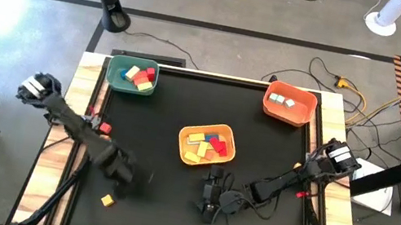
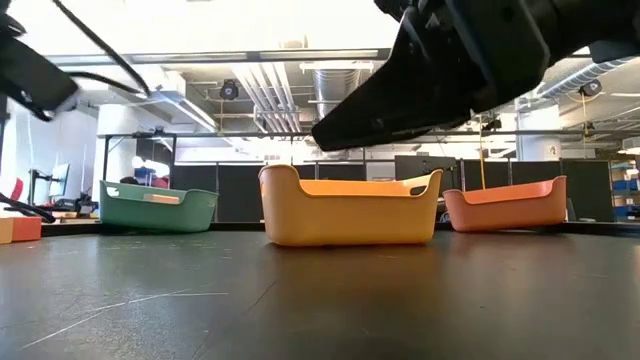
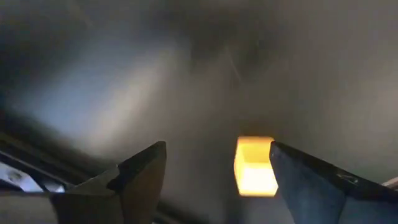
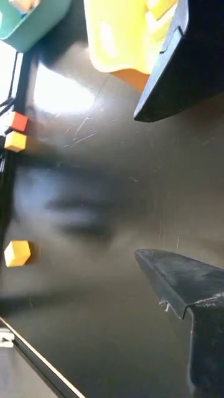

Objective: Sort blocks by size
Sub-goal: Put the yellow square block into the orange bin

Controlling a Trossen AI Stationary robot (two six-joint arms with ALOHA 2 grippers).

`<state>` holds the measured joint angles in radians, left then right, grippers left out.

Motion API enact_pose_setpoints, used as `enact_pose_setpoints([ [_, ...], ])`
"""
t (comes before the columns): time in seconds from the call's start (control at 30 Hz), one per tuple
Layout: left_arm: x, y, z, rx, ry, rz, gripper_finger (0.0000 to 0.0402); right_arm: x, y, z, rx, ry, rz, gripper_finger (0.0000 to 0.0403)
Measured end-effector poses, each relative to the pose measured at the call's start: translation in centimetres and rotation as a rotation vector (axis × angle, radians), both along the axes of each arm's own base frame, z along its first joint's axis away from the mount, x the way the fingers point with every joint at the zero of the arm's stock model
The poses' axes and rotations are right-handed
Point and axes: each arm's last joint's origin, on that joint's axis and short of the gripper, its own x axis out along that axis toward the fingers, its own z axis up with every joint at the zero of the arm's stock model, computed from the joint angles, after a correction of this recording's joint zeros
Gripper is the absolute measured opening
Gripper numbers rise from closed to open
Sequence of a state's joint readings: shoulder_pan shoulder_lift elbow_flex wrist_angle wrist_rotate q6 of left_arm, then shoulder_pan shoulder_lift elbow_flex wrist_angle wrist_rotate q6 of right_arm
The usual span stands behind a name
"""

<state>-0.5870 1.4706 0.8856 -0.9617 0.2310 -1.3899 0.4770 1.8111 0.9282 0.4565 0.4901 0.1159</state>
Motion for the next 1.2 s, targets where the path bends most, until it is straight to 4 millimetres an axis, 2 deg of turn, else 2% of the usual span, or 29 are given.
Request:
enact_pose_setpoints([
  [0.17,0.9,-3.6,-0.3,0.029,0.005,-0.077,0.0269,-0.1,0.0,-0.1,0.009,0.01,-0.007,0.0339],
  [0.37,2.4,-6.2,-1.7,0.047,0.059,-0.075,0.0269,-0.1,0.0,-0.1,0.009,0.009,-0.007,0.0338],
  [0.57,2.7,-7.0,-3.6,0.057,0.151,-0.096,0.0269,-0.1,0.0,-0.1,0.007,0.01,-0.006,0.0345],
  [0.8,2.5,-7.2,-4.2,0.034,0.198,-0.095,0.0264,-0.1,0.0,-0.2,0.005,0.012,-0.006,0.0345],
  [0.93,2.0,-7.3,-4.4,0.021,0.228,-0.09,0.0229,-0.1,0.0,-0.2,0.004,0.012,-0.005,0.0344],
  [1.13,1.7,-7.0,-4.9,0.044,0.219,-0.117,0.012,-0.1,0.0,-0.2,0.003,0.013,-0.005,0.0337],
  [1.2,1.7,-6.9,-4.8,0.064,0.193,-0.15,0.0113,-0.1,0.0,-0.2,0.003,0.013,-0.004,0.0335],
])
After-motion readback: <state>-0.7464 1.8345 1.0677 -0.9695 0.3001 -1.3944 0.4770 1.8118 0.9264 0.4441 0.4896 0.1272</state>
